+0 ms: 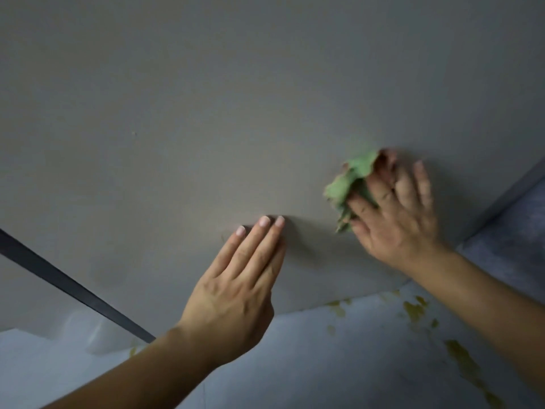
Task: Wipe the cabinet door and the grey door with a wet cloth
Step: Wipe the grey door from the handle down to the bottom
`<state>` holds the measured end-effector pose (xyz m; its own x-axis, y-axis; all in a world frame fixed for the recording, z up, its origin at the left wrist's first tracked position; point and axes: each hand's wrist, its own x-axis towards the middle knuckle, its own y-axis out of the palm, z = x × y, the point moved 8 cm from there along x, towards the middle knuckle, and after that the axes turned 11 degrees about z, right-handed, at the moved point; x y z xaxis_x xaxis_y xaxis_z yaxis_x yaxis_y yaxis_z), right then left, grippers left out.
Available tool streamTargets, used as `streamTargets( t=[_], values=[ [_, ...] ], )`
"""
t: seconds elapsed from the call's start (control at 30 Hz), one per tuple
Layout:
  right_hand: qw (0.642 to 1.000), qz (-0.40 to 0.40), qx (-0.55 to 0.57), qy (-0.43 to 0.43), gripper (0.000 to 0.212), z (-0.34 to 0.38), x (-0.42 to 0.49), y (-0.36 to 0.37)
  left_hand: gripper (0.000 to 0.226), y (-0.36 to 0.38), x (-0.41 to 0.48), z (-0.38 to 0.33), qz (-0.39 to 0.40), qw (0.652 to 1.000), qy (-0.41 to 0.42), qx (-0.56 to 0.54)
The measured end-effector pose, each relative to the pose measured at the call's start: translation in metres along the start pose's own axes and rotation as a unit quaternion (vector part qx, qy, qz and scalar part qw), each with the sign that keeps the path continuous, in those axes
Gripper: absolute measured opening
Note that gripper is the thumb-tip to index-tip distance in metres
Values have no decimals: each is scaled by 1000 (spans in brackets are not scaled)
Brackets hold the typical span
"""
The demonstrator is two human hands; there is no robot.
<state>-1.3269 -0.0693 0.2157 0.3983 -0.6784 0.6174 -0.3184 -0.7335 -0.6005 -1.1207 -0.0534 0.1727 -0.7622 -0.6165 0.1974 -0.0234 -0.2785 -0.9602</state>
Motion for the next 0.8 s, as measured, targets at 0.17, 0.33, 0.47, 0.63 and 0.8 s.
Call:
streamTargets(
  t=[0.17, 0.33, 0.47, 0.63, 0.8],
  values=[
    [995, -23, 28, 94, 42, 0, -10, -8, 83, -2, -9, -4, 2, 999, -8, -32],
    [997, -31, 23, -63, 63, 70, 8, -1, 83, 15, -35, 7, 29, 999, -16, -6],
    [983, -75, 67, -150, 58, 137, 54, -31, 92, 38, -61, 32, 65, 996, -59, 25],
    [956, -16, -2, -292, 57, 191, 36, -6, 92, 63, -78, 35, 119, 991, -58, 30],
    [940, 31, -13, -338, 55, 137, -12, 21, 89, 68, -74, 8, 120, 992, -33, -22]
  ],
)
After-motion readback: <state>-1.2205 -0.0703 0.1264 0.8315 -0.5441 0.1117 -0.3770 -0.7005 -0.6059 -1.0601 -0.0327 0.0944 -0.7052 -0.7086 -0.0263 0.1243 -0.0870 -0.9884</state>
